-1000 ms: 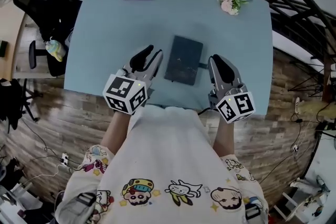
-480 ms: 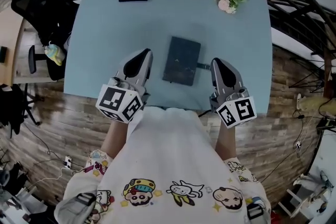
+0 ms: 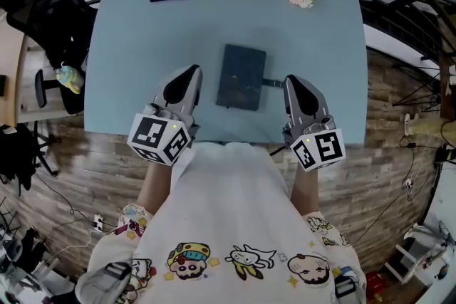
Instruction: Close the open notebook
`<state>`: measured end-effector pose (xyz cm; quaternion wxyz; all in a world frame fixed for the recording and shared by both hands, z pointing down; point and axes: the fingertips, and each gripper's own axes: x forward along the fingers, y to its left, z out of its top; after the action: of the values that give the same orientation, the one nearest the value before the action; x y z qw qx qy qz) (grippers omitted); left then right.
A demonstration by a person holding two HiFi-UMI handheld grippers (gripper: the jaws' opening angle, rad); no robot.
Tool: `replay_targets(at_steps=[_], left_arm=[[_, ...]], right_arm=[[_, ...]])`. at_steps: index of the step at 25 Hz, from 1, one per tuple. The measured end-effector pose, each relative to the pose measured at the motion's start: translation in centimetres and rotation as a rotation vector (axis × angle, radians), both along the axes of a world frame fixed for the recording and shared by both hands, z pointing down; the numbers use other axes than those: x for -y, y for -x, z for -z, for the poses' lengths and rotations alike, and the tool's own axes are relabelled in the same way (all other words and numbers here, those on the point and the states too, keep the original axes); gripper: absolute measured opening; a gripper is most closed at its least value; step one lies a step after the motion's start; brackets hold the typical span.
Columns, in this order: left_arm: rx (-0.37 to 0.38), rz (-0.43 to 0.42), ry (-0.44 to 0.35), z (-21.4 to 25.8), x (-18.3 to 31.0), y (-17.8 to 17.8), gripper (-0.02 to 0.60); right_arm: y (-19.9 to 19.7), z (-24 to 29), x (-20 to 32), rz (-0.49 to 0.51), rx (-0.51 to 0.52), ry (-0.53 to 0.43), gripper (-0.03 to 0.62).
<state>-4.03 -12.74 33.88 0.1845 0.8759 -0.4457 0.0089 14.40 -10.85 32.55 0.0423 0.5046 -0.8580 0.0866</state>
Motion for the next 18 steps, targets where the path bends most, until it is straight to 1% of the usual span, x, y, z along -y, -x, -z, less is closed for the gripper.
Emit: replay_targets(at_steps=[12,18], left_arm=[[-0.01,-0.003,0.007,0.02,0.4,0.12,-0.002],[-0.013,0.005,0.014,-0.23,0.22,0.4,-0.002]], right_arm=[[0.28,-0.15,0.46,0.007,-0.008,0.01,0.009],[-0.01,-0.5,0.38,-0.015,-0.003,0.019,0.009]])
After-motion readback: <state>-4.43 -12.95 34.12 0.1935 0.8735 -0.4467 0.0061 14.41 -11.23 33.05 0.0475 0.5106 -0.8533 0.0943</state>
